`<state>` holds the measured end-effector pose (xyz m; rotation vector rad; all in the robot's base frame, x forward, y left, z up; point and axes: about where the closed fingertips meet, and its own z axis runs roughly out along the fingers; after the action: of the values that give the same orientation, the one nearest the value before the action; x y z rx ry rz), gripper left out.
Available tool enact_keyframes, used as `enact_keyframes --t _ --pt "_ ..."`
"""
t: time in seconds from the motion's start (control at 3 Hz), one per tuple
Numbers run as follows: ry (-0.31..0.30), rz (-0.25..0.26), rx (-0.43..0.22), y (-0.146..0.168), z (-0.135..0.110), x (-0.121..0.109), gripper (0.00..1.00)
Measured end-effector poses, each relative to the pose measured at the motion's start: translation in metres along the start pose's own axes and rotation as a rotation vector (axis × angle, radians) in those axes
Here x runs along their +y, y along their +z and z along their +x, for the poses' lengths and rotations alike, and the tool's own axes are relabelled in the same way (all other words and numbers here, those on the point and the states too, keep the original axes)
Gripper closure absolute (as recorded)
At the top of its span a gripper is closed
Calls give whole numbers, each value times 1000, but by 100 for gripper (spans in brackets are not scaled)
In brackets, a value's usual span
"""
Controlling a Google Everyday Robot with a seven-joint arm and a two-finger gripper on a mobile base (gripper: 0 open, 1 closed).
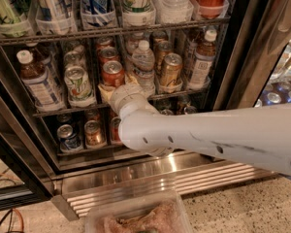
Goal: Pick coke can from middle shelf of fridge
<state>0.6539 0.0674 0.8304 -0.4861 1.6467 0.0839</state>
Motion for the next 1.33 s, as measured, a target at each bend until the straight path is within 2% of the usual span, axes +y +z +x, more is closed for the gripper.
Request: enact_keyframes --t 0.33,0.67,1.0,1.33 --pt "0 0 0 1 -1 4 60" --pt "0 0 0 1 -1 4 84" --pt "2 -1 -1 1 -2 4 100" --pt "88 -18 -7 -4 -13 2 100"
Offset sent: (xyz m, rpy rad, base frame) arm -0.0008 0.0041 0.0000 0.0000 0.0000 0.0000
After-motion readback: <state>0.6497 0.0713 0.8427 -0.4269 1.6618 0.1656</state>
